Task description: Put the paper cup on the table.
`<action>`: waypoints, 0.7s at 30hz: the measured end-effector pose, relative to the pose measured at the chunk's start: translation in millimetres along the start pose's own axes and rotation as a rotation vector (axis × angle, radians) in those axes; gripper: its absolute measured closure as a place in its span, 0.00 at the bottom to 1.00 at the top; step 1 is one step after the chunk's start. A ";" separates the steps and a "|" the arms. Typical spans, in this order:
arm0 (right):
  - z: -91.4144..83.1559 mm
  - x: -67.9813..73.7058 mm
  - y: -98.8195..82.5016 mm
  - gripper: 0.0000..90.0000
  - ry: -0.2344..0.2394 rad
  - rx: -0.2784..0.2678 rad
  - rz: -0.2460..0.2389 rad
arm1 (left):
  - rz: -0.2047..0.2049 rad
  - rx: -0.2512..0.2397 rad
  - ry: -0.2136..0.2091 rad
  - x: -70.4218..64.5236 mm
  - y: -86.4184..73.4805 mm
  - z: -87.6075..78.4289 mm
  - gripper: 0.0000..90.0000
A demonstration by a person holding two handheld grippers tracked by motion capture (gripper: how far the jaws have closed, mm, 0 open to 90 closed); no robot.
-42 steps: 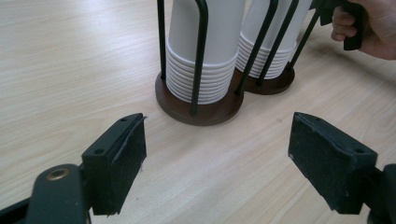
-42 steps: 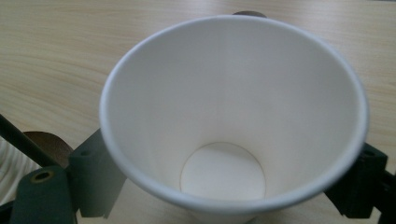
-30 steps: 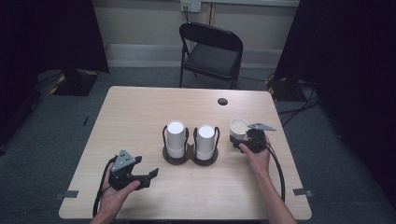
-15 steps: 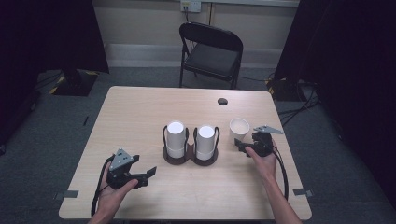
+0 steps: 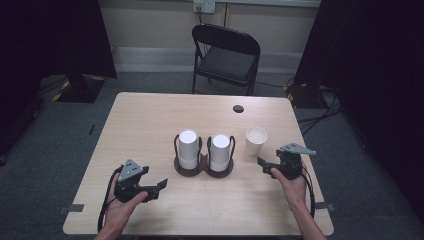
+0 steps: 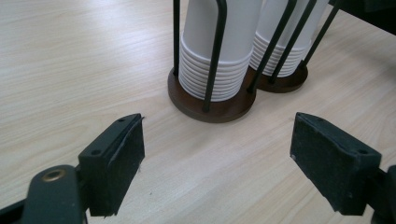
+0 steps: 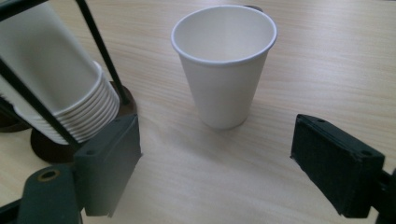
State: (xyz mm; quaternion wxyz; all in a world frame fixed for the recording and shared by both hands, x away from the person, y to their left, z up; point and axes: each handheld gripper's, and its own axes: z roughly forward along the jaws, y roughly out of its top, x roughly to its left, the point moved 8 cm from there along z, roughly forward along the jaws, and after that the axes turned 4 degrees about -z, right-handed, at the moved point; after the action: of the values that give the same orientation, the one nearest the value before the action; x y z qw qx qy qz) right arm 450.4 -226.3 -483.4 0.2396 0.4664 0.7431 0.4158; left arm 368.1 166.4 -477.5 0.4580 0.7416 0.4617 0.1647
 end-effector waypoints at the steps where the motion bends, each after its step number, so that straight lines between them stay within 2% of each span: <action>1: -3.3 0.9 -0.4 0.17 0.000 -0.008 0.002 | -0.005 0.000 -0.001 0.1 0.1 0.2 0.20; 5: -16.5 6.7 -1.1 0.17 -0.005 -0.023 0.015 | 0.001 -0.005 -0.001 -0.9 1.4 -0.8 0.20; 7: -22.8 11.0 -1.1 0.17 -0.011 -0.032 0.008 | -0.003 -0.007 -0.001 -0.6 1.4 -0.9 0.20; 9: -28.9 17.7 -1.9 0.17 0.005 -0.035 0.004 | -0.008 -0.006 0.000 0.1 1.1 -1.0 0.20; 13: -40.0 29.8 -4.9 0.18 0.006 -0.035 -0.027 | -0.010 -0.008 0.007 1.0 2.1 -1.0 0.20; 14: -42.9 32.4 -5.8 0.18 0.010 -0.044 -0.017 | -0.010 -0.008 0.007 0.8 2.0 -0.9 0.20; 21: -56.2 50.2 -19.4 0.18 0.021 -0.043 -0.019 | -0.014 -0.009 0.012 1.5 1.2 -1.6 0.21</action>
State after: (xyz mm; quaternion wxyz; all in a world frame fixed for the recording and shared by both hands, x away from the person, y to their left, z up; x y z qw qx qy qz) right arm 376.4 -207.9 -467.8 0.2455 0.4496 0.7408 0.4345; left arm 368.4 168.3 -476.0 0.4597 0.7352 0.4689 0.1683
